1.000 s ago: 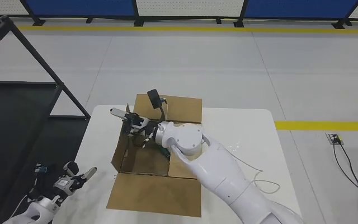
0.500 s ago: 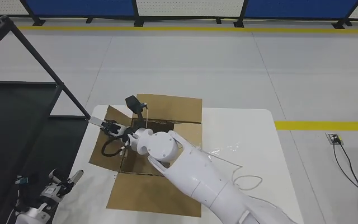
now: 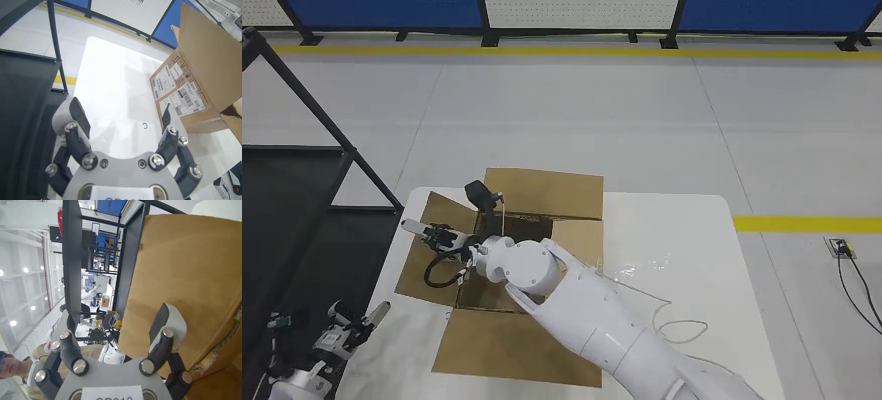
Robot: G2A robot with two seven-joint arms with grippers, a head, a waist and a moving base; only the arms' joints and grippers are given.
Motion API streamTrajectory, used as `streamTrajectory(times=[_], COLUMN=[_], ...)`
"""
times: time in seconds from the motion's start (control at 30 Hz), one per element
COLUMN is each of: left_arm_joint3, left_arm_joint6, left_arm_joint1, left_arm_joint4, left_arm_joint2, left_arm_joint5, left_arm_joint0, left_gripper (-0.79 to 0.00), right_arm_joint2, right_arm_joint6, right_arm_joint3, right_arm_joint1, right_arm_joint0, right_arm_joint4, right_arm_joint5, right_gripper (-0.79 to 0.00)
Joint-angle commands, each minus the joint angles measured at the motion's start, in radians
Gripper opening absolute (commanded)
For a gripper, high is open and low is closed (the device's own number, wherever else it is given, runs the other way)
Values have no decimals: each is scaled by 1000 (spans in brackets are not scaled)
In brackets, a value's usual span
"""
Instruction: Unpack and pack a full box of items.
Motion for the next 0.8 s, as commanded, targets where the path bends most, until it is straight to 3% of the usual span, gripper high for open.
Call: streamTrajectory(times=[0.0,0.13,0.37,0.6,0.77], left_arm_joint3=[-4,-16,-48,-82,-80], left_arm_joint6=[11,28,41,-10,-44], left_arm_joint1=[-1,-3,-8,-10,-11], left_arm_joint4=[-4,-22,-87,-83,24], left_arm_joint2=[-5,-18,-32,-4,53], left_arm_joint5=[-5,-21,-44,-7,74], left_arm_joint0=[4,20,44,9,-43], left_gripper=[0,0,0,0,0], right_arm_joint2=[-9,-20,-11,-3,9], right_arm_joint6=[-9,-34,5,46,57], right_arm_joint3=[6,53,139,200,226], right_arm_joint1=[-11,-39,-77,-103,-118], right_arm_joint0=[1,19,48,66,70], right_arm_joint4=[-12,-28,-20,-33,-40], right_arm_joint5=[37,89,76,59,26], right_gripper=[0,0,0,0,0])
